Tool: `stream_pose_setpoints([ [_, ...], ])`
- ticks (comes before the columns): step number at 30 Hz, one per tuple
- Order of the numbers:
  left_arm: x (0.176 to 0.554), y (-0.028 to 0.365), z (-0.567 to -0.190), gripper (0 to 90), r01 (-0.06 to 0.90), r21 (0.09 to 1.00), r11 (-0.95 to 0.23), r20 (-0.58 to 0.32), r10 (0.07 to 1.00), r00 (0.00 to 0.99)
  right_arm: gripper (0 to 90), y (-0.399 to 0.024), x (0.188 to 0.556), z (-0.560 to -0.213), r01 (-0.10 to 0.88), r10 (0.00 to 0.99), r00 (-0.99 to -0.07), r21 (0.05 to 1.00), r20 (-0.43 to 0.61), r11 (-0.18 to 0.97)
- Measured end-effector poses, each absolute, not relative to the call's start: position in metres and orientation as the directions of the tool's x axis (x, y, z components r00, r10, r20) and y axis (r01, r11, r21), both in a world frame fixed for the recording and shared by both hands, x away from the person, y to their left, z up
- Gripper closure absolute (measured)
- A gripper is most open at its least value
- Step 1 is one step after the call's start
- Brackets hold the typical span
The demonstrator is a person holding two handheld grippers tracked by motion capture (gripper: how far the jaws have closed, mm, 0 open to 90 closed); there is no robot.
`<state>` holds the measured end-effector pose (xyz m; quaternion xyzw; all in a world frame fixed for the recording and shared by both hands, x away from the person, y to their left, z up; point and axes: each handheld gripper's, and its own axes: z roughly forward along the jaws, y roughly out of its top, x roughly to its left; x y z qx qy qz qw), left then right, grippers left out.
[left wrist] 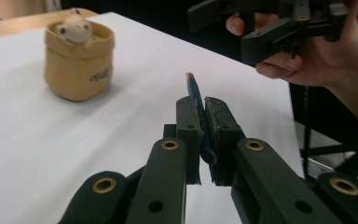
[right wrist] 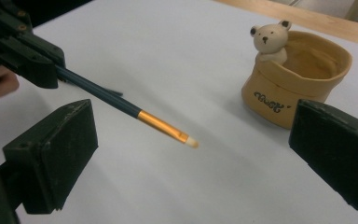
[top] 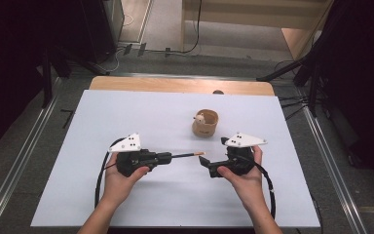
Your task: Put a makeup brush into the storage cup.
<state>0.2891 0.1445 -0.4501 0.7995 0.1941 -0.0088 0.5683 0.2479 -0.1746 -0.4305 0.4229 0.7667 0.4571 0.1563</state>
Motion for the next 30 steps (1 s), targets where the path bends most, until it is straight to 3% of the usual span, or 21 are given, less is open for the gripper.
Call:
stream_pose_setpoints([
  [13, 0.282, 0.152, -0.446, 86.4, 0.272, 0.946, -0.178, -0.18, 0.411, 0.894, 1.5, -0.164, 0.24, -0.443, 0.547, 0.823, -0.472, 0.837, 0.315, -0.007],
  [22, 0.273, 0.143, -0.449, 86.4, 0.239, 0.961, -0.14, -0.158, 0.432, 0.888, 1.5, -0.156, 0.235, -0.454, 0.575, 0.76, -0.442, 0.8, 0.477, -0.168],
  [30, 0.266, 0.133, -0.451, 86.3, 0.223, 0.967, -0.119, -0.153, 0.43, 0.89, 4.1, -0.15, 0.232, -0.457, 0.587, 0.715, -0.423, 0.769, 0.557, -0.252],
])
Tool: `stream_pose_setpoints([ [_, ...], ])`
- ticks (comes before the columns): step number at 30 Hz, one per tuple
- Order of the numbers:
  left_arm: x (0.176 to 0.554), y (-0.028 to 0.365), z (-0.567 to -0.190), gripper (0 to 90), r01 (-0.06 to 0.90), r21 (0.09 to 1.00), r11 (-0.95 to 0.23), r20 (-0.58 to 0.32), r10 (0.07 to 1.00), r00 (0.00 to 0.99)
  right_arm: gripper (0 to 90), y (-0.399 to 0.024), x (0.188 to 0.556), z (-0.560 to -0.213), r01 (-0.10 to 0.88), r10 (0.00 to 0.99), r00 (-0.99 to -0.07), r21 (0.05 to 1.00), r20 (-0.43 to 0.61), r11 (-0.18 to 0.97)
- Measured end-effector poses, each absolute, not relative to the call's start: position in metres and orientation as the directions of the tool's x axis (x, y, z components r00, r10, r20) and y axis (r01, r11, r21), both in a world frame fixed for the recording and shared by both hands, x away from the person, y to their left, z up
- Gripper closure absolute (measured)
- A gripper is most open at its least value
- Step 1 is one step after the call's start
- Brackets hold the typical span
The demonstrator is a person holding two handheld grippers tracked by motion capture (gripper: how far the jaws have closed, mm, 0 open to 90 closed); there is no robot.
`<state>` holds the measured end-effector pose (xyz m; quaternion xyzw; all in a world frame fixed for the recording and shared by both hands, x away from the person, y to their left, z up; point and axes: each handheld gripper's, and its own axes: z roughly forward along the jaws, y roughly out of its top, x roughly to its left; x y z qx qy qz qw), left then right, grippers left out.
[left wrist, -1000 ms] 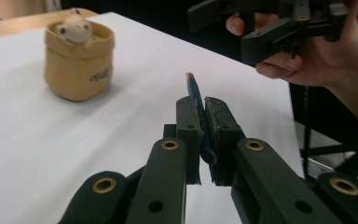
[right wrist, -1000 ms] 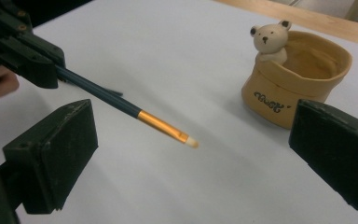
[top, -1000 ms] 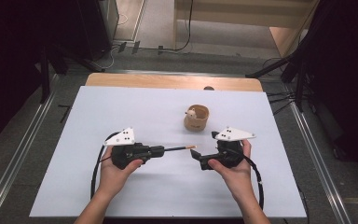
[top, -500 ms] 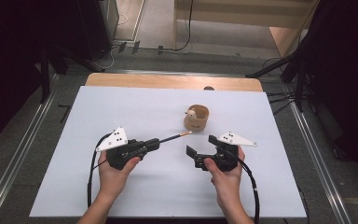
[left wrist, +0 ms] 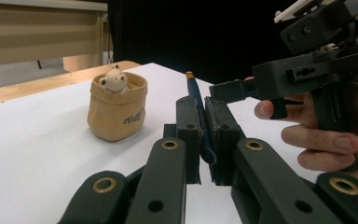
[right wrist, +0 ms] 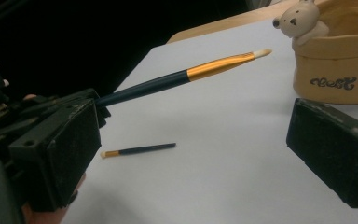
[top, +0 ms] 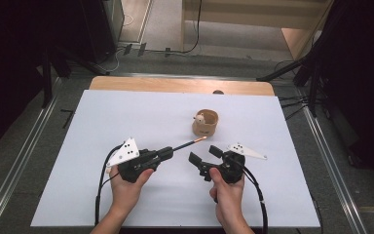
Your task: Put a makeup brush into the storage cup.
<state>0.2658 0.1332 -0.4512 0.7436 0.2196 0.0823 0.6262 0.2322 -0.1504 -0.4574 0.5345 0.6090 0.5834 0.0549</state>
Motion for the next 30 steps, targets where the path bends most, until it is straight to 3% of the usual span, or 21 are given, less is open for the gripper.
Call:
stream_pose_setpoints([
  [11, 0.257, 0.121, -0.456, 86.3, 0.202, 0.974, -0.106, -0.141, 0.416, 0.898, 15.4, -0.152, 0.232, -0.461, 0.598, 0.638, -0.392, 0.711, 0.663, -0.37],
  [30, 0.249, 0.109, -0.46, 86.3, 0.183, 0.975, -0.13, -0.119, 0.392, 0.912, 48.9, -0.153, 0.234, -0.471, 0.633, 0.531, -0.358, 0.618, 0.768, -0.467],
])
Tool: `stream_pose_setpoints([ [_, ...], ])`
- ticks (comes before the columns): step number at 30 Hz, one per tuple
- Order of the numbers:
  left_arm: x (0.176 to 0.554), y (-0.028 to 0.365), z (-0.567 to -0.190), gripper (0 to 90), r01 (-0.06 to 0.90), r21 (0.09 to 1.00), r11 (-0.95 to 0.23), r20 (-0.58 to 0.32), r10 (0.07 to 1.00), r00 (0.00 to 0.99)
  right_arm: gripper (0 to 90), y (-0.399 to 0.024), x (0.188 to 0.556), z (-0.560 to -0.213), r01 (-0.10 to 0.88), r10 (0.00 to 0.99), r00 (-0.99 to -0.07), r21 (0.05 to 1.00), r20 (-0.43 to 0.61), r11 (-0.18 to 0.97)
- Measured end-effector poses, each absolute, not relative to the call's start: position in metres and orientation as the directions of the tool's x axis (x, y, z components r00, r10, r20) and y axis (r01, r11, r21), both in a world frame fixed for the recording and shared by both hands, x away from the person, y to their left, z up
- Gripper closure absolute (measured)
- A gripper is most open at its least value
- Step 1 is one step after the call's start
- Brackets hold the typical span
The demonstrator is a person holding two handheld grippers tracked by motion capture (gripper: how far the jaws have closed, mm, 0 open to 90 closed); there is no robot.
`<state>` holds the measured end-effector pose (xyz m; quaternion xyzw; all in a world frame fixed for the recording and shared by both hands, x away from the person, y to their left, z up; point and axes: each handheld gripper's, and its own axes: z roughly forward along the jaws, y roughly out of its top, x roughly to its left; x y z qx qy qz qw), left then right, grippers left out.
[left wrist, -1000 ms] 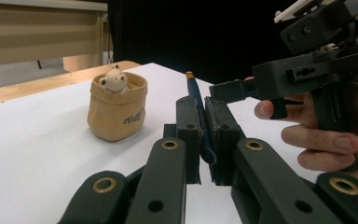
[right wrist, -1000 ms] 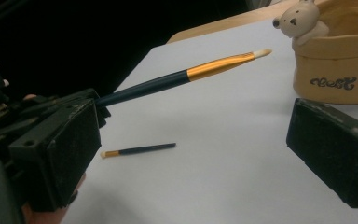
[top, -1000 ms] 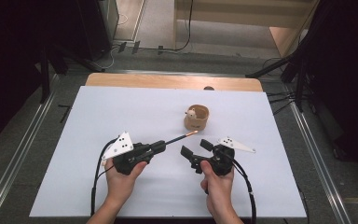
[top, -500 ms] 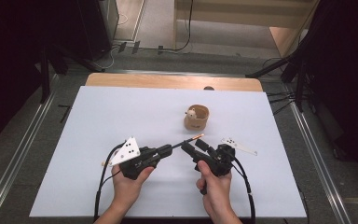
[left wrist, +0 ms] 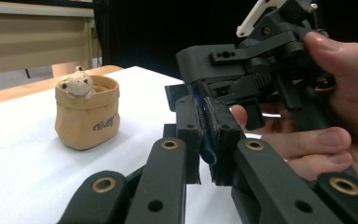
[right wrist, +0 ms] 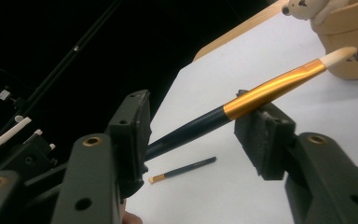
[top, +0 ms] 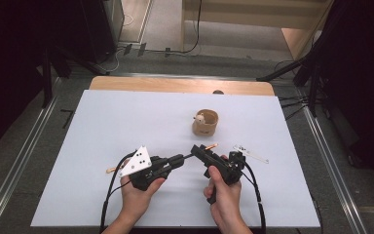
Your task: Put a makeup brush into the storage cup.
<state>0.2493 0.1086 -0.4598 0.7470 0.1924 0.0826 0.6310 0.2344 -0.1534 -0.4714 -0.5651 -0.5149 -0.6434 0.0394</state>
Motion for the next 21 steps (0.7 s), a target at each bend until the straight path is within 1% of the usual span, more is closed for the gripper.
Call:
stream_pose_setpoints([
  [5, 0.2487, 0.108, -0.4601, 86.3, 0.182, 0.974, -0.133, -0.117, 0.389, 0.914, 53.8, -0.1552, 0.2353, -0.4743, 0.638, 0.516, -0.35, 0.602, 0.782, -0.479],
  [14, 0.2483, 0.1058, -0.4623, 86.2, 0.184, 0.971, -0.154, -0.112, 0.388, 0.915, 61.2, -0.1557, 0.2351, -0.4745, 0.635, 0.52, -0.359, 0.611, 0.775, -0.473],
  [16, 0.2482, 0.1049, -0.4631, 86.1, 0.188, 0.969, -0.163, -0.113, 0.384, 0.916, 65.2, -0.1559, 0.2352, -0.4745, 0.631, 0.518, -0.367, 0.616, 0.773, -0.472],
  [17, 0.2491, 0.1038, -0.4643, 85.6, 0.194, 0.967, -0.166, -0.12, 0.373, 0.92, 69.2, -0.1562, 0.235, -0.4739, 0.632, 0.505, -0.377, 0.614, 0.777, -0.473],
  [18, 0.2501, 0.1029, -0.4652, 81.7, 0.205, 0.965, -0.163, -0.135, 0.36, 0.923, 82.4, -0.157, 0.2348, -0.4732, 0.636, 0.494, -0.389, 0.614, 0.778, -0.467],
  [21, 0.2518, 0.0994, -0.4673, 46.5, 0.23, 0.957, -0.179, -0.144, 0.397, 0.906, 84.3, -0.1589, 0.2343, -0.4733, 0.63, 0.491, -0.413, 0.63, 0.767, -0.455],
])
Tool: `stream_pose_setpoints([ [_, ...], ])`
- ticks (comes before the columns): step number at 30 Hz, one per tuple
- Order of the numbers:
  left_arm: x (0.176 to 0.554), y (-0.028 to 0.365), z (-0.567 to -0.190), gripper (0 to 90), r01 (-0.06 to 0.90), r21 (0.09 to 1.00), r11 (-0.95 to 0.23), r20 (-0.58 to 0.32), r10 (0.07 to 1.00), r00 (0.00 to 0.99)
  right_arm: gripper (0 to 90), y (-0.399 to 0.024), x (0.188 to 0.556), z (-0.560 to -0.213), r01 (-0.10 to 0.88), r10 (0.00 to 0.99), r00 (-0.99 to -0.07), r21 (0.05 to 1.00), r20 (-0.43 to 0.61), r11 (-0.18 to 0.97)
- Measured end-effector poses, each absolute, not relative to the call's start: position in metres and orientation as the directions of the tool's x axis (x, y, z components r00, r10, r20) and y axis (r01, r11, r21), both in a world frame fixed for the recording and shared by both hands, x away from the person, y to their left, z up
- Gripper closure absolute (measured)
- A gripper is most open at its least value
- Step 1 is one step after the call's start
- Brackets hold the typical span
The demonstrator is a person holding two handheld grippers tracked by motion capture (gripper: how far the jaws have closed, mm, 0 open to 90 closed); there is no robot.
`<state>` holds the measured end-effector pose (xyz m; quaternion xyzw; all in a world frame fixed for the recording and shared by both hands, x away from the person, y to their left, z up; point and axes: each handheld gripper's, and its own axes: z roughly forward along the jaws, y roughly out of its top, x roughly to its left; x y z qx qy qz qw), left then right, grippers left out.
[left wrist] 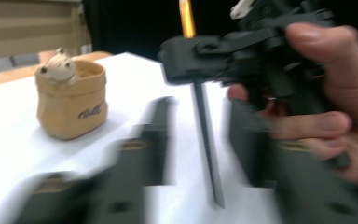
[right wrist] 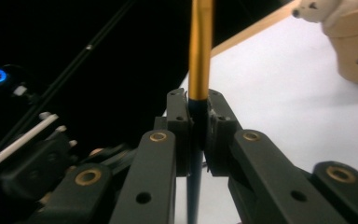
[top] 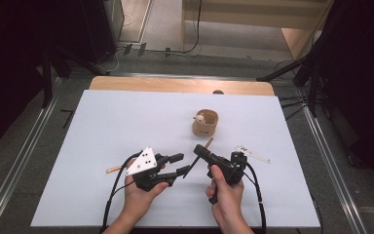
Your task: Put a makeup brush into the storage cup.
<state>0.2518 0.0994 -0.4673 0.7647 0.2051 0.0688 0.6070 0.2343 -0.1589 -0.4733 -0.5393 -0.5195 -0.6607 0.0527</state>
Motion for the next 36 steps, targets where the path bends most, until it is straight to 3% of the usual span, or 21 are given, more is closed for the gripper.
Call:
stream_pose_setpoints([
  [4, 0.253, 0.102, -0.467, 27.1, 0.257, 0.947, -0.192, -0.157, 0.421, 0.893, 84.3, -0.16, 0.233, -0.471, 0.615, 0.511, -0.432, 0.657, 0.743, -0.436],
  [8, 0.254, 0.108, -0.464, 14.5, 0.267, 0.948, -0.174, -0.169, 0.434, 0.885, 84.3, -0.159, 0.232, -0.467, 0.588, 0.556, -0.452, 0.702, 0.698, -0.403],
  [10, 0.255, 0.112, -0.463, 12.5, 0.26, 0.95, -0.172, -0.173, 0.402, 0.899, 84.3, -0.158, 0.231, -0.465, 0.567, 0.591, -0.459, 0.731, 0.663, -0.38],
  [14, 0.257, 0.12, -0.461, 0.0, 0.262, 0.95, -0.169, -0.185, 0.37, 0.91, 84.4, -0.158, 0.23, -0.463, 0.554, 0.62, -0.464, 0.754, 0.632, -0.354],
  [36, 0.264, 0.203, -0.458, 0.0, 0.274, 0.952, -0.133, -0.166, 0.528, 0.833, 84.3, -0.155, 0.228, -0.454, 0.479, 0.721, -0.494, 0.844, 0.486, -0.241],
])
